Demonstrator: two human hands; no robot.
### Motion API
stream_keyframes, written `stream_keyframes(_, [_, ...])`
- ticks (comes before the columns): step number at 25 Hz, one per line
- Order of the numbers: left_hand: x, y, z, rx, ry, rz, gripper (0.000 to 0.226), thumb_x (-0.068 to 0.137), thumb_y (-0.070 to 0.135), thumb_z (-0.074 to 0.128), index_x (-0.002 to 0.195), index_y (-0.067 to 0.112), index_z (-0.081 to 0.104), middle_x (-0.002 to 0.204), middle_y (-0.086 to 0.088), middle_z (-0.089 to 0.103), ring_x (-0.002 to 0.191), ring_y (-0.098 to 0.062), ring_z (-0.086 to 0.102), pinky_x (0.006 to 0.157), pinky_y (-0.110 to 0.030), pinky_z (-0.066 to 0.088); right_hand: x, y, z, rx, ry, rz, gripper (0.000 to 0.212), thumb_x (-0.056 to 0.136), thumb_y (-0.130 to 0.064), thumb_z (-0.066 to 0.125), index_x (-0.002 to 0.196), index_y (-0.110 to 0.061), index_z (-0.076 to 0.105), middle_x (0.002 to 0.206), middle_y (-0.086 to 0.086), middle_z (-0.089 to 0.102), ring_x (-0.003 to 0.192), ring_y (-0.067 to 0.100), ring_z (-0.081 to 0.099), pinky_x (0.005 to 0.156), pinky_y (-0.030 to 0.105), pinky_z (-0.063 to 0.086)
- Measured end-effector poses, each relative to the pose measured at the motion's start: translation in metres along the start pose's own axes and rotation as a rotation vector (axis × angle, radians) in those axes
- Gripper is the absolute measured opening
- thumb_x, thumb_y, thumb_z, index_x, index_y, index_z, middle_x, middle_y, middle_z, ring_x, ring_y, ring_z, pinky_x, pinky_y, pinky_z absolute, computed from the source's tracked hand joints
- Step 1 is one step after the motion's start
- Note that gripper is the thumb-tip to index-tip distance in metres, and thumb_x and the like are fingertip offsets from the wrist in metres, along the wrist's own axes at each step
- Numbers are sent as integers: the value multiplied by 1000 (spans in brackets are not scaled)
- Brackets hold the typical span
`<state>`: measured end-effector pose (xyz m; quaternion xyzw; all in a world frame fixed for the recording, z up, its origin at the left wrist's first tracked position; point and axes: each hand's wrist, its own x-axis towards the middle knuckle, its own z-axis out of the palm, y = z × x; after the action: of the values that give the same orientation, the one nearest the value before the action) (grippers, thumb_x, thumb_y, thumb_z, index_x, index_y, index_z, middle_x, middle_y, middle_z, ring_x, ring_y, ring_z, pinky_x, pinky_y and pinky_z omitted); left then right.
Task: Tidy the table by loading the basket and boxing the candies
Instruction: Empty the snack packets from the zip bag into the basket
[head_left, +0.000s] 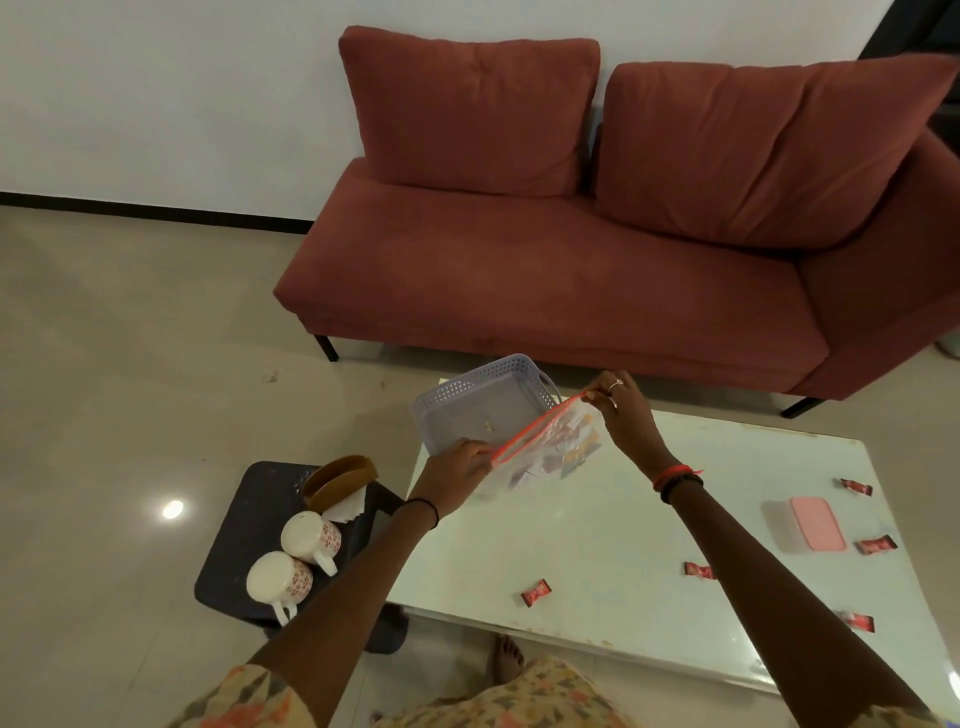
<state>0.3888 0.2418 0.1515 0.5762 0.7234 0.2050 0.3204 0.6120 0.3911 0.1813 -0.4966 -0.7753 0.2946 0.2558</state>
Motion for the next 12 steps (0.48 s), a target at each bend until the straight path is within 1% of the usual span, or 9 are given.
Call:
stream_keyframes(2, [14, 22, -6, -38, 9, 55, 28, 93, 28, 49, 115, 14, 59, 121, -6, 61, 107, -23, 61, 96, -35, 49, 1, -4, -3, -9, -28, -41, 11, 93, -1, 51, 89, 3, 60, 101, 15, 55, 83, 16, 52, 67, -1, 37])
stream_keyframes(4, [27, 37, -10, -17, 11, 65, 27, 93, 26, 49, 114, 14, 62, 119, -6, 64, 106, -22, 61, 98, -36, 48, 1, -7, -6, -13, -47, -55, 11, 94, -2, 51, 91, 2, 61, 102, 14, 55, 84, 16, 52, 68, 2, 36])
stream_keyframes(7, [39, 44, -13, 28, -8, 57, 24, 91, 27, 54, 103, 13, 68, 109, -7, 69, 100, -22, 62, 98, -36, 49, 1, -10, -8, -23, -55, -58, 11, 94, -3, 52, 93, 2, 61, 104, 14, 56, 84, 15, 51, 66, 5, 35])
stream_keyframes(9, [40, 44, -12, -36, -8, 50, 24, 89, 31, 56, 95, 13, 69, 102, -9, 70, 96, -21, 61, 96, -35, 50, 0, -11, -8, -14, -55, -55, 11, 93, -2, 53, 92, 3, 62, 104, 16, 56, 84, 16, 52, 69, 13, 37])
stream_keyframes(11, [40, 46, -8, -100, -22, 50, 26, 87, 36, 58, 94, 14, 70, 100, -8, 71, 91, -17, 60, 92, -31, 50, -2, -13, -7, 14, -49, -62, 10, 92, -1, 53, 92, 3, 62, 104, 18, 56, 85, 17, 52, 75, 20, 38])
stream_keyframes(12, [41, 46, -6, -90, -43, 55, 27, 85, 37, 60, 95, 14, 71, 100, -7, 72, 89, -15, 59, 91, -29, 49, -4, -12, -7, 26, -48, -67, 10, 92, -1, 53, 93, 3, 62, 104, 18, 57, 86, 18, 53, 76, 23, 39])
